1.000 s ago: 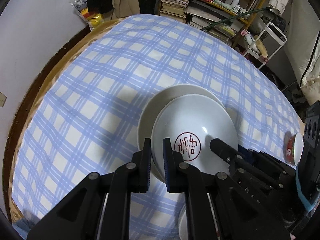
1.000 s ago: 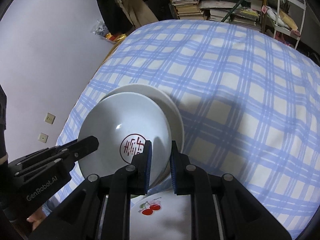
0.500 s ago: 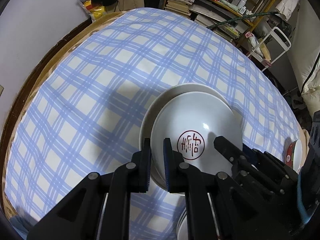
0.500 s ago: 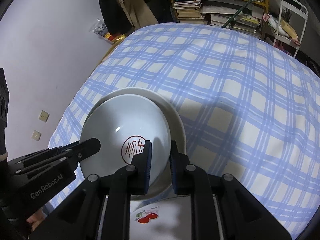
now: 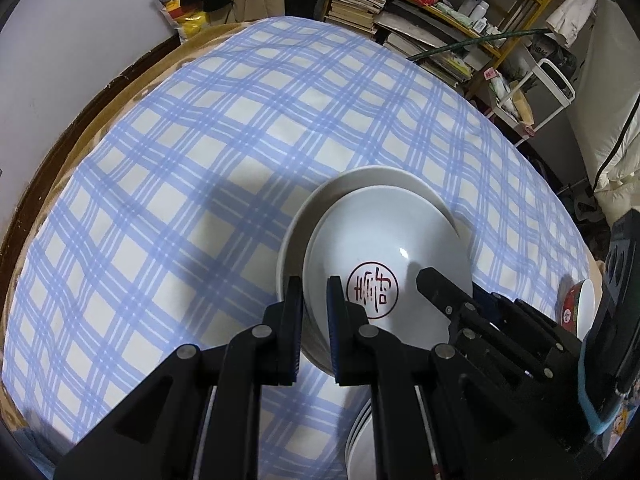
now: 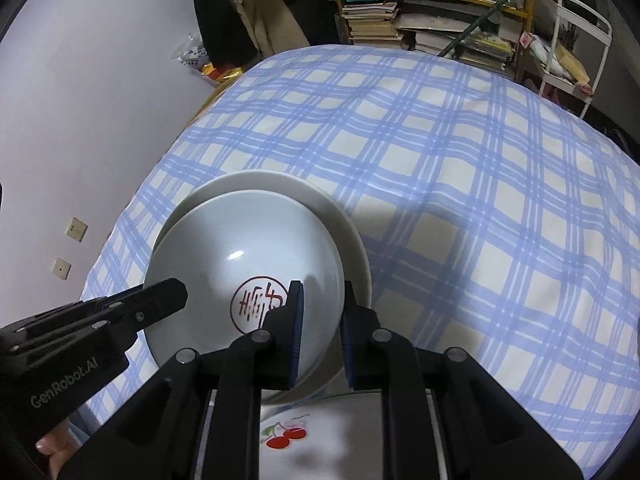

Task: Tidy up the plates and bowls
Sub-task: 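Lower the character bowl into the white bowl with both grippers, then open both grippers and lift them away from the stacked bowls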

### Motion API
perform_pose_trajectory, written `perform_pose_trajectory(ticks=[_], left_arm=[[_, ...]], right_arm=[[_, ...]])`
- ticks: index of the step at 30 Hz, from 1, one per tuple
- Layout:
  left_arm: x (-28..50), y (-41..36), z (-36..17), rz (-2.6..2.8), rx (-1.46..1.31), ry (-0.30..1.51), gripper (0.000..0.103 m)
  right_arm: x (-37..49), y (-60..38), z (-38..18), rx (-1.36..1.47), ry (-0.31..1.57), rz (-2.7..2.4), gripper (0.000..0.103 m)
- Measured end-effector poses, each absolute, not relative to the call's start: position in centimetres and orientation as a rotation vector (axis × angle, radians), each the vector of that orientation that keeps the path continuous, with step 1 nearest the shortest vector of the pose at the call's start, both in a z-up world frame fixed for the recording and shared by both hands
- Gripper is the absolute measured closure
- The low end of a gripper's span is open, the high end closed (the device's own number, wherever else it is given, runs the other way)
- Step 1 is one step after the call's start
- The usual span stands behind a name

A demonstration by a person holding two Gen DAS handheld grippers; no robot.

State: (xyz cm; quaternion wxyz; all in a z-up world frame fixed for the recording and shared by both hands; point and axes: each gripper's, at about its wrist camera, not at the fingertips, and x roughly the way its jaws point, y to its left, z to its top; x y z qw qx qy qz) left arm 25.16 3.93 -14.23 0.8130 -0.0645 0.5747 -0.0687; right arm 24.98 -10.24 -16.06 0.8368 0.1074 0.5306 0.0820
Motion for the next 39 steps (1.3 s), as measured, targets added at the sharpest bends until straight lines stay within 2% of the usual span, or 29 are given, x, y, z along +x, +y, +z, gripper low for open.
perform_pose_trajectory(ticks=[13,22,29,34,36,39], left_arm=[[24.9,3.2,-14.5,-0.085,-0.063,1.189,0.093],[24.7,4.3,-13.9,-0.075,-0.116,1.169,0.092],[23.5,3.4,-12.5,-0.032,-0.013,1.094,0.090],[23.4,4.2,-12.4,-0.027,-0.048,1.101,0.089],[23.3,4.6,-12.4,0.012,-0.046,1.086,0.089],[23.0,5.5,-11.8,0.040,-0.082,1.057,0.087]], right_arm=[[25.5,-11.7,-16.1,0.315,1.181,0.235,0.085],[25.3,-11.4,-15.8,0.296,1.184,0.264,0.084],[24.8,-12.0,-15.8,0.335,1.157,0.282,0.084],[24.7,-12.5,-15.2,0.357,1.154,0.281,0.084],[24.4,-12.7,-14.6,0.352,1.132,0.293,0.080],[24.2,-12.8,-13.7,0.329,1.108,0.313,0.058]])
